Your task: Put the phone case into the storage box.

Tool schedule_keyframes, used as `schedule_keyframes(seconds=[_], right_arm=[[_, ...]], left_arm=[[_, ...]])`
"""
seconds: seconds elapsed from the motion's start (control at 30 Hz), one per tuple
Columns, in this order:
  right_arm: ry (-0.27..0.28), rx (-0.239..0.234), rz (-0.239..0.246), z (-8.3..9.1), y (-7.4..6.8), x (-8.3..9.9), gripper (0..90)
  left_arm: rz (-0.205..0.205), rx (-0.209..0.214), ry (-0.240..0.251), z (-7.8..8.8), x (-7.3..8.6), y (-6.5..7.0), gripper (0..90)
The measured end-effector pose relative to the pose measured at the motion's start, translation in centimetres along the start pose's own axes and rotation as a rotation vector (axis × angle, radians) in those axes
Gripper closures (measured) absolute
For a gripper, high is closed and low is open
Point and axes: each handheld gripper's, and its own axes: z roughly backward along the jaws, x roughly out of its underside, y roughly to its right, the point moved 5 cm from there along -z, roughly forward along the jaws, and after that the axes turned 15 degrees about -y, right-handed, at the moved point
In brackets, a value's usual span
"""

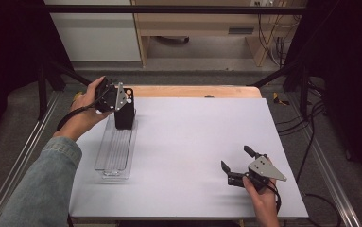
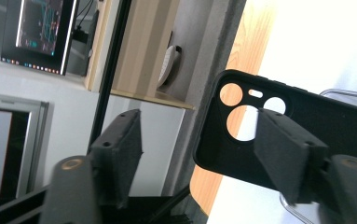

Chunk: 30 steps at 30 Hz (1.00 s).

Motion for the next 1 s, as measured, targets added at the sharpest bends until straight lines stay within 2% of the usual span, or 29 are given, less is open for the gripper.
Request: schedule_keyframes(seconds=[0.47, 0.6, 0.8, 1.0], right_arm=[[0.000, 0.002, 0.001, 0.0, 0.0, 0.0, 2.5], [-0.002, 0.002, 0.003, 0.0, -0.1, 0.0, 2.5], [-0.001, 0.002, 0.004, 0.0, -0.1, 0.0, 2.5], [-0.001, 0.002, 0.004, 0.0, -0.1, 0.0, 2.5]], left_arm=[[0.026, 0.026, 0.018, 0.8, -0.5, 0.8, 20.8], [0.076, 0.048, 0.033, 1.0, -0.7, 0.9, 17.8], [0.095, 0.064, 0.021, 1.1, -0.4, 0.9, 14.2], [0.131, 0.089, 0.034, 0.8, -0.2, 1.3, 12.1]])
